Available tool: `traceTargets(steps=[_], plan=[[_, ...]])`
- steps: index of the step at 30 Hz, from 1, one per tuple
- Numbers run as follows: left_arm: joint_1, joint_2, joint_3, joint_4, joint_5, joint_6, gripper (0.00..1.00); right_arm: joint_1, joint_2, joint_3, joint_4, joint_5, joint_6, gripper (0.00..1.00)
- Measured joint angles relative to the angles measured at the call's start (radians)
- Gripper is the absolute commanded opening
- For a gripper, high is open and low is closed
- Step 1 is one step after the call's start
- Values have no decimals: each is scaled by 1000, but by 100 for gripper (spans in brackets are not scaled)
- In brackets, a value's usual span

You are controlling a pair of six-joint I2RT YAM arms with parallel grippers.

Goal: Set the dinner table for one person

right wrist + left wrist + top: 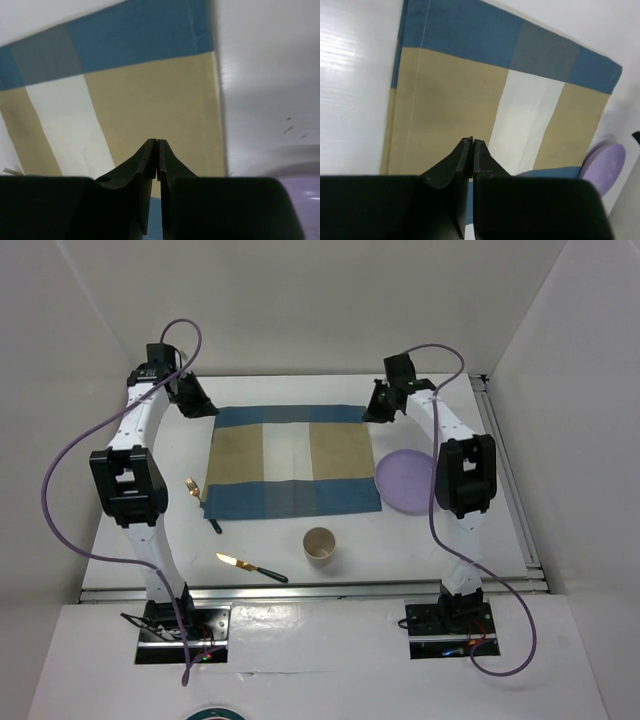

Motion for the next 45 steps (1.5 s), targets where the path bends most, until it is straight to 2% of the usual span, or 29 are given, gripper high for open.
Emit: traceTargets(steps=[1, 3, 9, 12, 18, 28, 33, 34, 36, 37, 38, 40, 41, 42, 43, 44, 45], plan=[[-4, -21, -26, 1, -18, 15, 0, 16, -19, -23, -2, 13, -10, 9], [-16, -51, -81, 14, -49, 33, 0, 60, -34, -51, 5, 32, -31, 1], [-68, -49, -253, 33, -129, 55, 0, 197, -14, -110, -3, 42, -45, 1], [-89, -8, -282, 37, -156, 55, 0, 232, 17, -124, -8, 43, -40, 0], [-125, 56, -304, 45, -198, 56, 0, 214, 53, -191, 2, 91, 19, 0], [-232, 40, -369, 84, -206, 54, 0, 111, -120, -472, 88, 97, 112, 0], [-267, 32, -374, 82, -225, 50, 0, 94, -147, -501, 78, 104, 107, 0], [-271, 31, -373, 79, -232, 50, 4, 95, -147, -497, 72, 109, 104, 0], [-275, 24, -371, 61, -246, 49, 10, 99, -148, -488, 53, 123, 94, 9], [-275, 19, -365, 45, -255, 49, 14, 100, -152, -485, 41, 128, 89, 21], [-275, 13, -352, 24, -264, 50, 18, 101, -157, -484, 28, 134, 85, 28], [-275, -6, -319, -2, -282, 51, 32, 94, -186, -479, -3, 138, 78, 46], [-275, -21, -301, -12, -288, 53, 36, 91, -208, -478, -14, 137, 77, 59], [-275, -39, -278, -26, -294, 51, 39, 85, -237, -478, -24, 134, 77, 77], [-274, -60, -254, -35, -300, 52, 44, 74, -274, -478, -30, 129, 79, 82], [-274, -92, -226, -40, -306, 52, 44, 54, -323, -481, -37, 125, 75, 87], [-274, -119, -212, -42, -311, 54, 44, 28, -372, -484, -43, 125, 80, 87]])
